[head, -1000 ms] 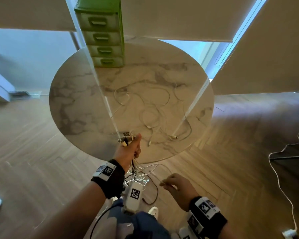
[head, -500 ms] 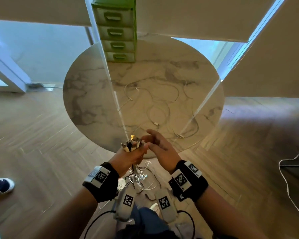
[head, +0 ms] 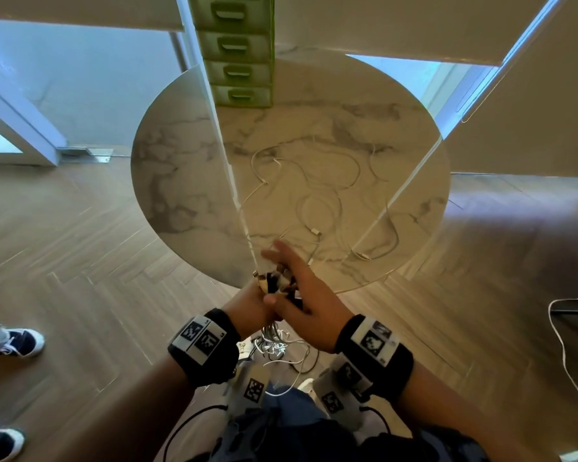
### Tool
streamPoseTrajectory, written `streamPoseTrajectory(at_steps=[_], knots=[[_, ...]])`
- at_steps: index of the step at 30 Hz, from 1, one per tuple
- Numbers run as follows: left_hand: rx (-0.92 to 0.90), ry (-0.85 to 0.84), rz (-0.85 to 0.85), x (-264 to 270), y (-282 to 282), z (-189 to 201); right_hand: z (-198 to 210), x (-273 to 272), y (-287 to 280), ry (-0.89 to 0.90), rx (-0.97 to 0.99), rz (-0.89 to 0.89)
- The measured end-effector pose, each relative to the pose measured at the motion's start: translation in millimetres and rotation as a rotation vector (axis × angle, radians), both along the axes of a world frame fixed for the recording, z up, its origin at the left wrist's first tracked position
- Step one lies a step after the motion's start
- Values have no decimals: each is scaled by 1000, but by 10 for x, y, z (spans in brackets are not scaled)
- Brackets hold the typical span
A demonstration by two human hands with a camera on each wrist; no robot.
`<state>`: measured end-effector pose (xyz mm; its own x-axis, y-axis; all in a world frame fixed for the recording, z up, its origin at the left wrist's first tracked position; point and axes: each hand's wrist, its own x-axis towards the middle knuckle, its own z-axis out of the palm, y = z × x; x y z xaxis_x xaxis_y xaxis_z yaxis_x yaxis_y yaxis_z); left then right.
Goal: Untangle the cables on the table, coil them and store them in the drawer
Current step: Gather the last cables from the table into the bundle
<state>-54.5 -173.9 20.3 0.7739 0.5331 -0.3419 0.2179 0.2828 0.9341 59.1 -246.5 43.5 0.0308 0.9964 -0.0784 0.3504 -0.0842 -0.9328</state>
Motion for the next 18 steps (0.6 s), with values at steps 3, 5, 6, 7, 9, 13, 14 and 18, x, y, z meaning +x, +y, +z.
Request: streamPoseTrajectory(at_steps=[3,5,6,7,9,13,14,18], knots=[[-119,-44,96,7,71,31,-90,135,-75,211,-121,-61],[-51,-75,113,42,113,53,-170,125,-59,124,-192,26],[-23,-89,128,64,121,80,-209,75,-23,85,-228,87],[2,-104,141,86,123,114,-214,4,11,56,-276,123],[116,-82,141,109,131,128,-228,-120,78,1,-348,127],[214,-48,199,81,185,139,-269,-198,143,8,-376,30],[170,-57,198,67,198,130,-298,-199,145,40,-367,-10],[16,-26,206,27,168,116,-252,-250,174,64,-346,-69]])
